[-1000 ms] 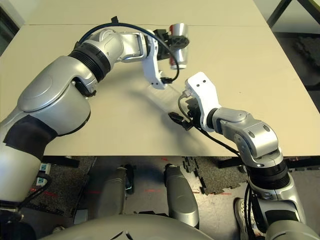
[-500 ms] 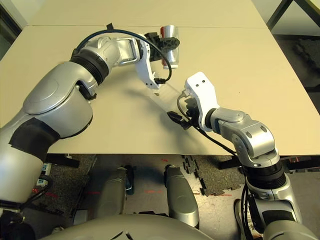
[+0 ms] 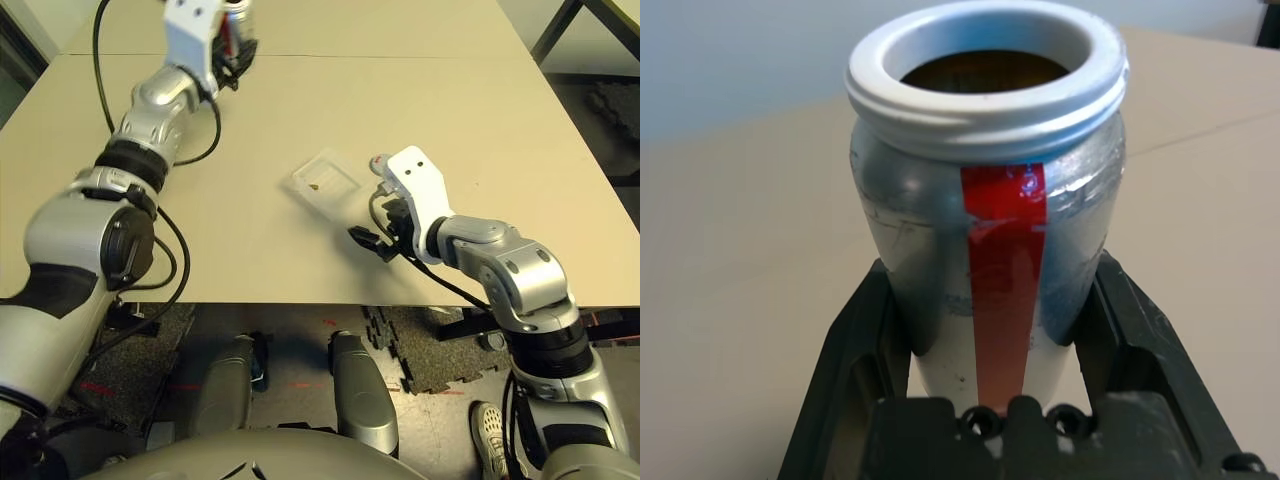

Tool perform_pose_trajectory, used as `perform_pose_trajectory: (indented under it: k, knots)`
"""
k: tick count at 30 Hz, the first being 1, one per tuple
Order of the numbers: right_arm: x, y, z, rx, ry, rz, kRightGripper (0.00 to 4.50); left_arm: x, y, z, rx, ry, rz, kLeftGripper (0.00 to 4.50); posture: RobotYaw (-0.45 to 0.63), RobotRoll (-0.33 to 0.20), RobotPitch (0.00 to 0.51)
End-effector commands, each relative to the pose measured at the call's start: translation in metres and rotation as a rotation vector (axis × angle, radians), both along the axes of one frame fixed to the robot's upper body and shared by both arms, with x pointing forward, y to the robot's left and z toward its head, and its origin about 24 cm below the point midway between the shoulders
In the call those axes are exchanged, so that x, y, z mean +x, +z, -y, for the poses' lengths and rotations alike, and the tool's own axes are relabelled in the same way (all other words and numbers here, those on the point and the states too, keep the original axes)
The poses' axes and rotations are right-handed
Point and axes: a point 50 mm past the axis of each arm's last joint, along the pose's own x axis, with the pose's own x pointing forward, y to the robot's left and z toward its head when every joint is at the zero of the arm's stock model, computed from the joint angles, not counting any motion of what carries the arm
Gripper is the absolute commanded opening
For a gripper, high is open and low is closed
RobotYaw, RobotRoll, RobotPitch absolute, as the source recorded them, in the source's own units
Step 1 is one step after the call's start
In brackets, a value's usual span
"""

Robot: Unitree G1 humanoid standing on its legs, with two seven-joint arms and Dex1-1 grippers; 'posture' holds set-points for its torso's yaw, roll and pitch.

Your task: Pour the medicine from the bottle into the box.

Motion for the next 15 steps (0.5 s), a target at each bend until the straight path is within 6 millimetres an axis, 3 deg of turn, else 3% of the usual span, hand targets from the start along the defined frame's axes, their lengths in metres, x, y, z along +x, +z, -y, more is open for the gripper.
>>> perform_pose_trajectory:
  k: [1,9,15]
  knots:
    - [0.005,0.003,0.018,-0.030,-0.118,0.024,4.50,-0.009,-0.013,-0.005,-0.097,0.058,-0.028,2.43,-0.02,0.000,0.186]
    - [0.033,0.022,0.029,0.032,-0.406,0.224,4.50,-0.019,-0.053,0.002,-0.111,0.072,-0.185,2.43,-0.02,0.000,0.209]
    - [0.040,0.027,0.035,0.054,-0.521,0.293,4.50,-0.018,-0.068,0.001,-0.063,0.079,-0.260,2.43,-0.03,0.000,0.213]
